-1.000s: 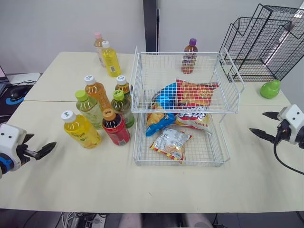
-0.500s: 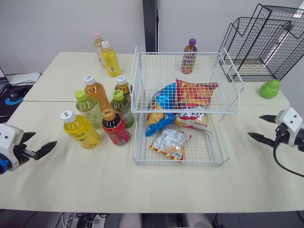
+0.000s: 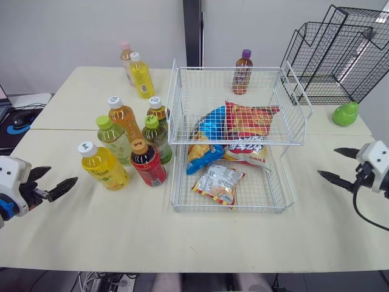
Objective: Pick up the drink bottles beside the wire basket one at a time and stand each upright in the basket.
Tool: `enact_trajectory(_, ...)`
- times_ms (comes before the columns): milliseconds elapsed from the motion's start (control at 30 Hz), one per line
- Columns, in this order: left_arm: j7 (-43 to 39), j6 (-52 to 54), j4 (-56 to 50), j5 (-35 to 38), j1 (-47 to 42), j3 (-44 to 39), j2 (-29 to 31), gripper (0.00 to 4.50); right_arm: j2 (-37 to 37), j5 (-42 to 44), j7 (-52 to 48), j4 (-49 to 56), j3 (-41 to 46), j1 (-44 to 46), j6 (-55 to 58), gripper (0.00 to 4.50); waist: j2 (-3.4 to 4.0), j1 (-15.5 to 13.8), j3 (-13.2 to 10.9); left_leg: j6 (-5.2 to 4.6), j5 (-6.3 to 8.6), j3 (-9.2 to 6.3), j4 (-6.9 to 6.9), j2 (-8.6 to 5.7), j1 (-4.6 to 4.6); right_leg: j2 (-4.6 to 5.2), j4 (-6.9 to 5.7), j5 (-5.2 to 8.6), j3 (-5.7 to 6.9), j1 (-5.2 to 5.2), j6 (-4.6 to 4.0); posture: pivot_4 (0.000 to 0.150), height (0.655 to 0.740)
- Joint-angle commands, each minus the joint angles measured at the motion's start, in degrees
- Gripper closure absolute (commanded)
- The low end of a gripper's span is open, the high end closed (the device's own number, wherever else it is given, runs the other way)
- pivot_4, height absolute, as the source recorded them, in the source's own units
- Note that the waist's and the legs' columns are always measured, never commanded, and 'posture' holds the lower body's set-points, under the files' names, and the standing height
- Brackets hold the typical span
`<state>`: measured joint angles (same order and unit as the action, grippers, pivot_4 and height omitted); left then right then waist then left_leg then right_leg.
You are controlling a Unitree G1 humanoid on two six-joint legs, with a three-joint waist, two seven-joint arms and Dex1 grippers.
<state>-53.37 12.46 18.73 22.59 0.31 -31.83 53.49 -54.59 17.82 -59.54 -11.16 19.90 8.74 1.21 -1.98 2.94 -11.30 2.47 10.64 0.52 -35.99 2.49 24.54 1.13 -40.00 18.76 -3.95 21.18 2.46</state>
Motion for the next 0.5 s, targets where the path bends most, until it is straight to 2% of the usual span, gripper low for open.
enact_trajectory(33, 1.0, 0.6, -3.0, 1.2, 0.3, -1.8, -0.6, 0.02, -1.7, 7.8, 0.2, 13.2, 8.5, -3.0, 6.7, 0.00, -0.02, 0.0, 0.0, 0.00, 0.00, -0.01, 0.00, 0.02, 0.00, -0.01, 0.00, 0.00, 0.00, -0.01, 0.00, 0.150, 0.7360)
enact_trajectory(133, 1.8, 1.5, -5.4, 1.7, 1.7, -2.5, -1.5, 0.02, -4.7, 18.3, -2.0, 26.8, 17.8, -6.7, 17.7, 0.00, 0.08, -0.2, 0.0, 0.03, 0.02, -0.11, 0.02, 0.00, 0.03, 0.01, 0.00, 0.00, -0.02, 0.01, 0.00, 0.150, 0.7360)
enact_trajectory(267, 2.2, 3.1, -8.1, 2.6, 3.9, -3.5, -2.2, 0.02, -9.8, 30.8, 0.4, 33.7, 19.2, -0.6, 29.3, 0.00, -0.08, 0.2, 0.1, 0.08, 0.05, -0.26, -0.02, 0.20, 0.03, 0.02, 0.04, -0.06, 0.02, -0.01, -0.10, 0.150, 0.7360)
enact_trajectory(367, 2.5, 4.7, -11.4, 3.7, 5.9, -4.6, -2.7, 0.02, -11.3, 36.2, 0.8, 35.9, 12.6, 6.9, 32.2, 0.00, -0.18, 0.3, 0.2, 0.08, 0.04, -0.24, -0.03, 0.29, -0.08, 0.06, 0.05, -0.09, 0.01, -0.04, -0.17, 0.150, 0.7360)
enact_trajectory(500, 2.9, 8.5, -18.4, 6.7, 10.5, -9.5, -3.4, 0.02, -7.6, 35.5, -1.3, 36.5, -1.8, 19.1, 31.8, 0.00, -0.31, 0.4, 0.3, 0.07, 0.04, -0.23, -0.03, 0.26, -0.09, 0.13, 0.06, -0.08, -0.04, 0.00, -0.20, 0.150, 0.7360)
